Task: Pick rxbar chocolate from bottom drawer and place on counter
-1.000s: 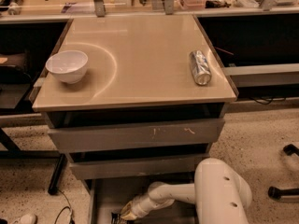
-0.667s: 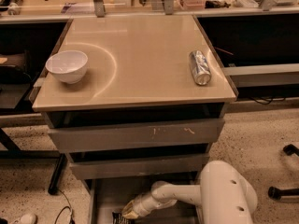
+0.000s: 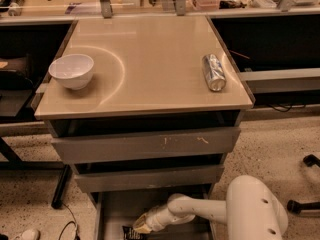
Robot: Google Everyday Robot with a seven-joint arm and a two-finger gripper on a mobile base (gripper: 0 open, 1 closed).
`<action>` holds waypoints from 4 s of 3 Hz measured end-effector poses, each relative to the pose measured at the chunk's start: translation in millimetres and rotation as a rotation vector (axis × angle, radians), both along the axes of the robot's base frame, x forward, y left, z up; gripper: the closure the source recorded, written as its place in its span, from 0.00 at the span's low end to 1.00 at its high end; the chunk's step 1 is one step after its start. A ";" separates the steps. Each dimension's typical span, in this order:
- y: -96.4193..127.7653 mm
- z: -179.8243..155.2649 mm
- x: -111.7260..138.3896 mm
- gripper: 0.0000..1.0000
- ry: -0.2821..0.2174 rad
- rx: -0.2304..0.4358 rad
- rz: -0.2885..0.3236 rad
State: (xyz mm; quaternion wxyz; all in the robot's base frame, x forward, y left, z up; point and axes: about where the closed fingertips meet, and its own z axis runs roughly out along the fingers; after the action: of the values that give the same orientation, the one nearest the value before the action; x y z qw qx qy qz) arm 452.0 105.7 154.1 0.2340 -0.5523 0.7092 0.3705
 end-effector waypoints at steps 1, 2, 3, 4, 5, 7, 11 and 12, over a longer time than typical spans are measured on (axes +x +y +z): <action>-20.9 25.7 -0.6 1.00 0.015 -0.017 -0.036; -54.5 67.4 -2.7 1.00 0.015 -0.065 -0.087; -89.6 137.4 0.1 1.00 -0.026 -0.131 -0.120; -89.0 136.3 -0.9 1.00 -0.023 -0.130 -0.119; -90.4 161.2 -6.5 1.00 -0.034 -0.143 -0.115; -75.9 255.6 -26.6 1.00 -0.111 -0.189 -0.092; -70.5 366.2 -32.9 1.00 -0.218 -0.244 -0.034; -76.0 419.4 -32.0 1.00 -0.258 -0.263 -0.043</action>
Offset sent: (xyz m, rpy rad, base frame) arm -0.0092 -0.0989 0.1339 -0.1334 0.0069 -0.1412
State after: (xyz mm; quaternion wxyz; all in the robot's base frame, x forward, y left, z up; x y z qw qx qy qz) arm 420.0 29.6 573.5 0.2565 -0.6058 0.7273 0.1955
